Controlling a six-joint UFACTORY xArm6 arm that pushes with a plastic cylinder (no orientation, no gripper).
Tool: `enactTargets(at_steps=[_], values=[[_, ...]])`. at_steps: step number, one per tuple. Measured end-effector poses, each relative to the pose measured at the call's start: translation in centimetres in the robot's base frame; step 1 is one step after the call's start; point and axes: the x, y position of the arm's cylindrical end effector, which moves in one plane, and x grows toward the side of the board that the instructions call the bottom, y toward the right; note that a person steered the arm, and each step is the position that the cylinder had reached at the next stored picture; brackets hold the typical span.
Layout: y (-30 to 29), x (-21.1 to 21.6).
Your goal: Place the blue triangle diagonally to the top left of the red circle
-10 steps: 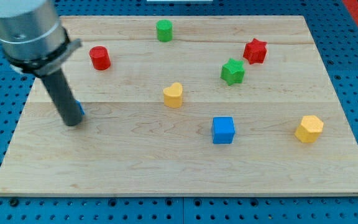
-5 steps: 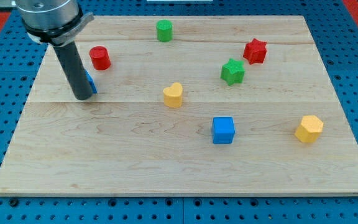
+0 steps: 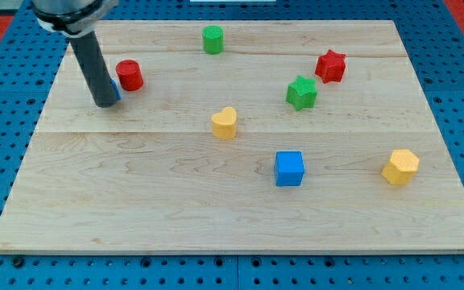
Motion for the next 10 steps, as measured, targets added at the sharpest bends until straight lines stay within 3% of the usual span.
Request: enactTargets(at_steps=[5,7,10], values=[[-0.7,-12.4],[-0.7,-12.6],[-0.7,-9.0]])
